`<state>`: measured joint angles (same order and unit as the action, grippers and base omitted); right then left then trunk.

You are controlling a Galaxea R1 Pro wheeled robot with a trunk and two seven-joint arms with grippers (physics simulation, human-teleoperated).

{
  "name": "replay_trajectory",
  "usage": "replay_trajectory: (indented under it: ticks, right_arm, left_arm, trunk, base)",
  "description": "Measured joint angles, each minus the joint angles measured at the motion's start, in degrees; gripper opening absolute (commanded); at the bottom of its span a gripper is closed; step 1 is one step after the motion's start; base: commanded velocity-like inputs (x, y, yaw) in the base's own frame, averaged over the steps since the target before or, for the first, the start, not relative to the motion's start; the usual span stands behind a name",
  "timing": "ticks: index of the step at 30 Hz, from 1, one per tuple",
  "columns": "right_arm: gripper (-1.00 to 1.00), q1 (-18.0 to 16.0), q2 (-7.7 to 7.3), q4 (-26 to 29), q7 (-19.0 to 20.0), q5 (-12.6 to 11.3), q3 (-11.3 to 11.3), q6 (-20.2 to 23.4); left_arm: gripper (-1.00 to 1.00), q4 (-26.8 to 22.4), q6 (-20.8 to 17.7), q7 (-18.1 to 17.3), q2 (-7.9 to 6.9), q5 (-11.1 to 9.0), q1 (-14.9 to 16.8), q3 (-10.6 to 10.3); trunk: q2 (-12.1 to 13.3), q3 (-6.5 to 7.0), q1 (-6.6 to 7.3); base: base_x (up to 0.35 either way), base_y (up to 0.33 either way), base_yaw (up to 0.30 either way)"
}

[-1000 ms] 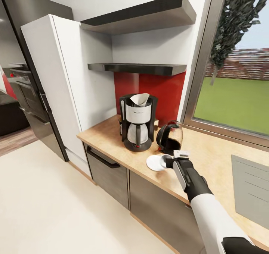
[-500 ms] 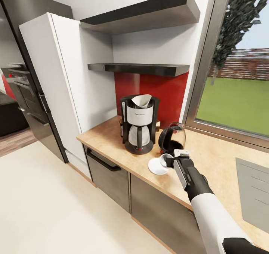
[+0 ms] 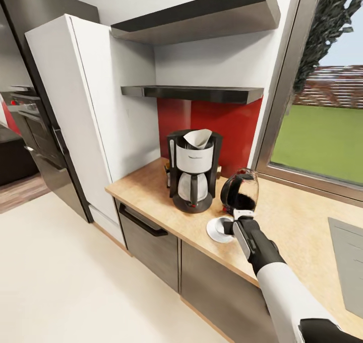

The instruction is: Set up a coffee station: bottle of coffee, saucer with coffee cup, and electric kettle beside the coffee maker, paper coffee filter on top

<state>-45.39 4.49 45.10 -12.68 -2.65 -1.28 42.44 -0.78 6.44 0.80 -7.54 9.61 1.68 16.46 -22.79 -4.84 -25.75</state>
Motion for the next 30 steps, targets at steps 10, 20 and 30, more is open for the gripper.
replay_trajectory:
  ticks: [10, 20, 30]
  right_arm:
    - [-1.0, 0.0, -0.06, -2.43, -0.01, -0.04, -0.02, 0.0]
    - [-1.0, 0.0, -0.06, -2.5, -0.02, 0.03, -0.08, 0.0]
    - [-1.0, 0.0, -0.09, -2.61, -0.02, 0.06, -0.08, 0.0]
  left_arm:
    - [1.0, 0.0, 0.04, 0.0, 0.07, 0.14, -0.06, -0.16]
    - [1.0, 0.0, 0.09, 0.0, 0.05, 0.15, -0.06, -0.12]
    - [1.0, 0.0, 0.0, 0.0, 0.08, 0.24, -0.06, -0.13]
  trunk:
    - [-0.01, 0.0, 0.03]
    - [0.0, 0.0, 0.0]
    - [0.0, 0.0, 0.0]
  base:
    - [0.121, 0.0, 0.0]
    - [0.037, 0.0, 0.0]
    - [0.0, 0.0, 0.0]
